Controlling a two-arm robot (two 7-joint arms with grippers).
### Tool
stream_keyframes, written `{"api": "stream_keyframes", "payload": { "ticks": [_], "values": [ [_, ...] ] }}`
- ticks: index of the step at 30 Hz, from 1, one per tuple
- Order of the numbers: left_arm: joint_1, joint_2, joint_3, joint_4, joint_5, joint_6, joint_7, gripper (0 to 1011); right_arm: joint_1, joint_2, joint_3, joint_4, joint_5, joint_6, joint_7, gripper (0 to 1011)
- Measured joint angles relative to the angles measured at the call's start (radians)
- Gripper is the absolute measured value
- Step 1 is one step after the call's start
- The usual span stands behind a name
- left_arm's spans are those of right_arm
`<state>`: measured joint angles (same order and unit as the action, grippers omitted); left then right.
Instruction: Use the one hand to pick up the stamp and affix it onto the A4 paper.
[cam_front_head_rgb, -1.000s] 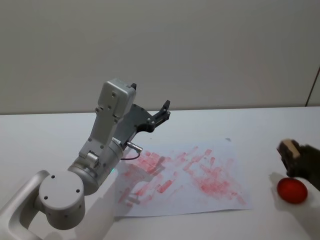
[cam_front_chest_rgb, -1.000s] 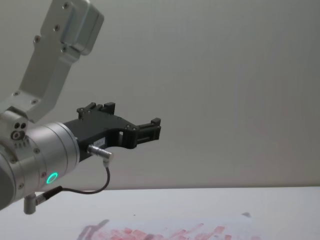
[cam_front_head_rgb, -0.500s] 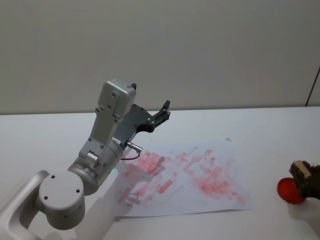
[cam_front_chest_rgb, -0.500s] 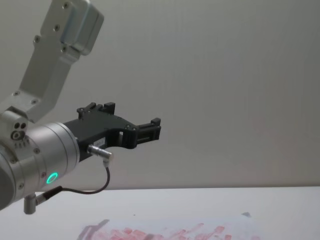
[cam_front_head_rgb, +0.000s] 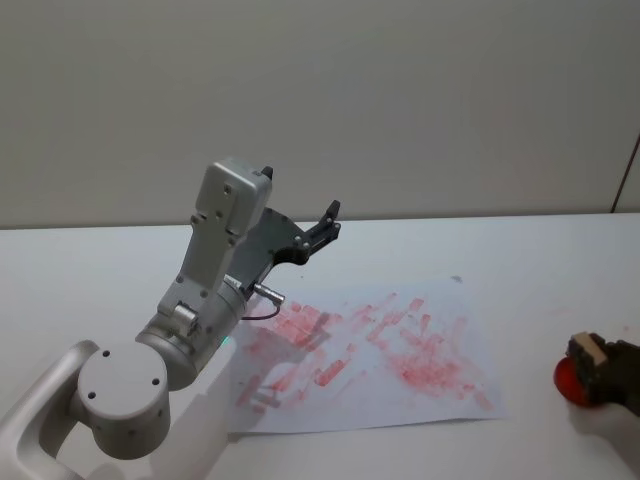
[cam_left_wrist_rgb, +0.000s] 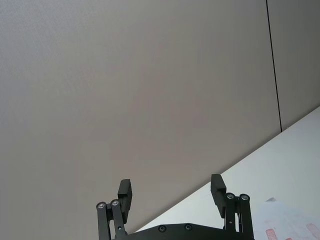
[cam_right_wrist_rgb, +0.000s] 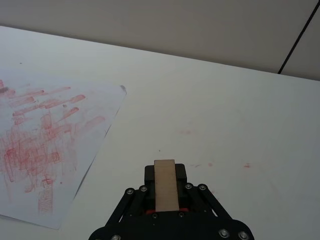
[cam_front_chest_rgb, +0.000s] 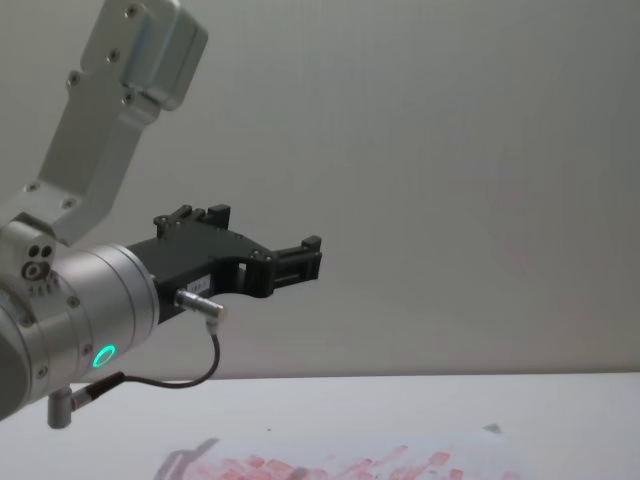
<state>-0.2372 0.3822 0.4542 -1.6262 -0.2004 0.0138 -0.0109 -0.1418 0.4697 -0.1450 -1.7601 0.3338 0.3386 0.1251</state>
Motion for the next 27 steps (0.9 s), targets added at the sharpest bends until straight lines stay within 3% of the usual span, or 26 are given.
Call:
{"api": "stream_keyframes", "payload": {
  "ticks": [7, 27],
  "values": [
    [0.000, 0.000, 0.000, 0.000, 0.000, 0.000, 0.000, 1001, 0.017, -0.012, -0.010, 0.023, -0.020, 0.007, 0.016, 239],
    [0.000, 0.000, 0.000, 0.000, 0.000, 0.000, 0.000, 1001, 0.032, -0.024, -0.019, 0.045, -0.036, 0.013, 0.030, 865]
  ]
}}
